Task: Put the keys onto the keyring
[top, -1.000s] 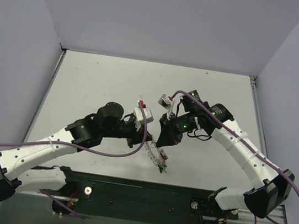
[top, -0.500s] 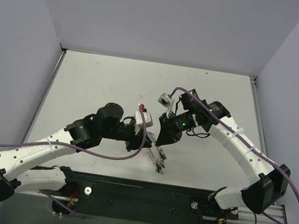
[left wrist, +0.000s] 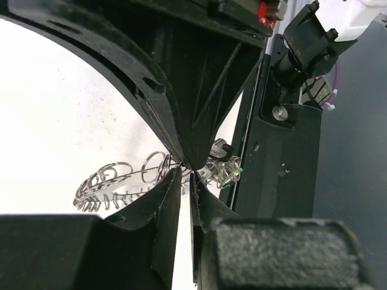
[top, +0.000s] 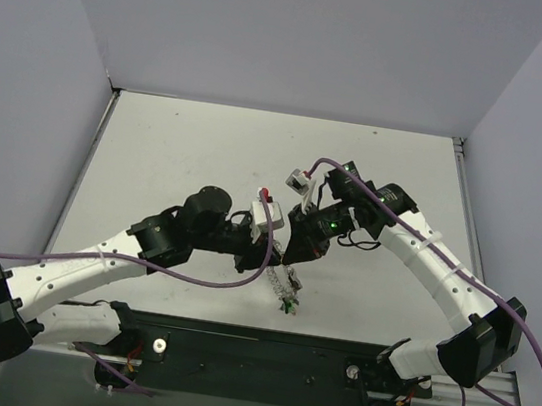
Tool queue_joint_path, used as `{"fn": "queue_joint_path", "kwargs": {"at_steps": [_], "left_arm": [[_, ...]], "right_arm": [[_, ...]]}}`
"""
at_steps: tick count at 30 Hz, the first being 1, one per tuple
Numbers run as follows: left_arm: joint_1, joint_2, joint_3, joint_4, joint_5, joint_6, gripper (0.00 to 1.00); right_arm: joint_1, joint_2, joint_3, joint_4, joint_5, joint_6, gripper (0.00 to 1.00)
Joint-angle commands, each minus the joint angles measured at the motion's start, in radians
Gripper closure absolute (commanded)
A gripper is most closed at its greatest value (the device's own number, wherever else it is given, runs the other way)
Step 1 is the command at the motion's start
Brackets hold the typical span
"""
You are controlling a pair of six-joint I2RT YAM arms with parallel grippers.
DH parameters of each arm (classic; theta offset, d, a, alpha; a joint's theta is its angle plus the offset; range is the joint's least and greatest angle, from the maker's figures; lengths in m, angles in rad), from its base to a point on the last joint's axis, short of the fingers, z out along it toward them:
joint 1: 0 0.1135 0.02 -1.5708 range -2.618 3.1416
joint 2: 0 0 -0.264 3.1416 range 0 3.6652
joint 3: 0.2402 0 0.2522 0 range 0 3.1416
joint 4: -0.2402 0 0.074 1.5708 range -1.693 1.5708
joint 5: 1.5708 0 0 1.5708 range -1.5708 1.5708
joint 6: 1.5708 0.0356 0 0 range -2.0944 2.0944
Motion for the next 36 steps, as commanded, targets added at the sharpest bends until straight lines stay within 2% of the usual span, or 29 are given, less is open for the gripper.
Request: {"fn": "queue_joint_path", "kwargs": {"at_steps": [1,10,13,18,21,29,36], "left_arm": [[-0.001,0.027,0.01,0.073,-0.053,-0.001,0.8],[0.013,0.041,-0.004,0.111,-0.087,0.008,0.81],[0.022,0.011,-0.026,0.142,-0.024,0.031,0.74],[0.022,-0.055,-0.062,0.169,0.129,0.071,0.51],[0.022,-0.061,-0.058,0.145,0.206,0.088,0.45],[0.024,-0.081,-0.032,0.057,0.234,0.126,0.42],[0.022,-0.091,-0.013,0.051,0.248,0.132,0.43]], "right_arm": [[0.011,0.004,0.018,0.004,-0.067,-0.003,1.0],[0.024,-0.025,0.012,-0.003,-0.083,-0.039,1.0],[0.027,-0.034,0.009,-0.013,-0.084,-0.065,1.0],[0.027,-0.056,-0.005,-0.034,-0.095,-0.145,1.0],[0.032,-0.063,-0.001,-0.054,-0.106,-0.188,1.0],[0.05,-0.083,0.012,-0.086,-0.139,-0.269,1.0],[0.066,-0.105,0.012,-0.092,-0.178,-0.319,1.0]]}}
